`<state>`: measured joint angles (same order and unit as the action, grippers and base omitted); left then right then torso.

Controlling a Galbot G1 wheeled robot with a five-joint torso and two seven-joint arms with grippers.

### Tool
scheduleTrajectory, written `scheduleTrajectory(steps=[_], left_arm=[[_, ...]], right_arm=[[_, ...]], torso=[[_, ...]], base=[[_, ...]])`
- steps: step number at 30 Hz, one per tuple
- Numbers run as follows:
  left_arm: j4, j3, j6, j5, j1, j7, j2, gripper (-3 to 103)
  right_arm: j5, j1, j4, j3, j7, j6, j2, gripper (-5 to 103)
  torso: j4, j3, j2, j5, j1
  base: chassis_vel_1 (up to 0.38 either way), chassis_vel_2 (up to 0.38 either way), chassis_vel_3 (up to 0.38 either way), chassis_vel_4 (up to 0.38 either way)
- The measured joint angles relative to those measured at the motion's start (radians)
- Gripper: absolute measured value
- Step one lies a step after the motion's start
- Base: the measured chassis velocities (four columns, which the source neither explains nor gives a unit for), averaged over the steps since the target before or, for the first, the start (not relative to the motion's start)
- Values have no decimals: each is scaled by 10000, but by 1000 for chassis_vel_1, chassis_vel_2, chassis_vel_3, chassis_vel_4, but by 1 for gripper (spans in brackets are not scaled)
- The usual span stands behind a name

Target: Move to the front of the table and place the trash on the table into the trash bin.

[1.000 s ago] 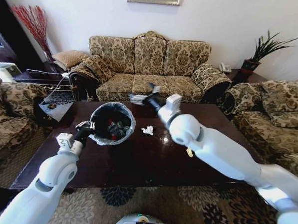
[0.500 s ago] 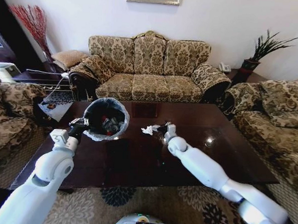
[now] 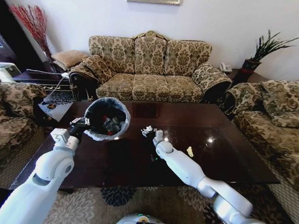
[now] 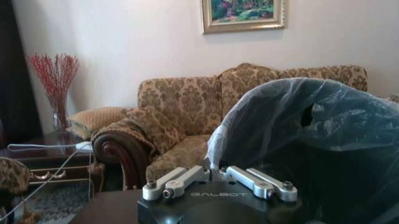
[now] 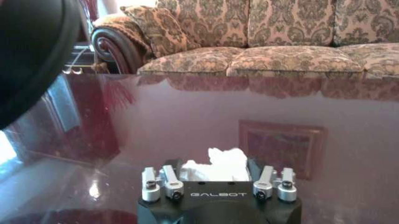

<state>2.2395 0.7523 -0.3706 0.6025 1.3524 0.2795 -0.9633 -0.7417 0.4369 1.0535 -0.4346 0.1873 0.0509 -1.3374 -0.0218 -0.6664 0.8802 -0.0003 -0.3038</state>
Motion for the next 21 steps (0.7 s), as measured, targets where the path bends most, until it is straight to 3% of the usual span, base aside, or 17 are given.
scheduleTrajectory(steps=[3, 9, 10, 13, 16, 21], left_arm=[[35, -7, 0, -14, 16, -19, -11, 1], [69, 3, 19, -21, 22, -25, 21, 1], [84, 6, 29, -23, 21, -26, 34, 1], [108, 6, 33, -26, 26, -26, 35, 1], [155, 6, 50, -40, 47, -35, 3, 1], [209, 6, 60, -53, 73, -48, -30, 1]], right_arm=[[69, -2, -198, 18, -8, -59, -37, 51], [116, 48, -108, 21, 24, -94, 73, 35], [136, 55, -77, 21, 72, -100, 87, 25], [140, 55, -49, 21, 114, -100, 94, 19], [140, 54, -62, 22, 123, -100, 97, 3], [135, 69, 29, 171, 194, -133, 124, 1]], torso=[[2, 0, 0, 2, 0], [2, 0, 0, 2, 0], [1, 0, 0, 3, 0], [1, 0, 0, 2, 0], [1, 0, 0, 3, 0], [1, 0, 0, 3, 0]], base=[[0, 0, 0, 0], [0, 0, 0, 0], [0, 0, 0, 0], [0, 0, 0, 0], [0, 0, 0, 0], [0, 0, 0, 0]])
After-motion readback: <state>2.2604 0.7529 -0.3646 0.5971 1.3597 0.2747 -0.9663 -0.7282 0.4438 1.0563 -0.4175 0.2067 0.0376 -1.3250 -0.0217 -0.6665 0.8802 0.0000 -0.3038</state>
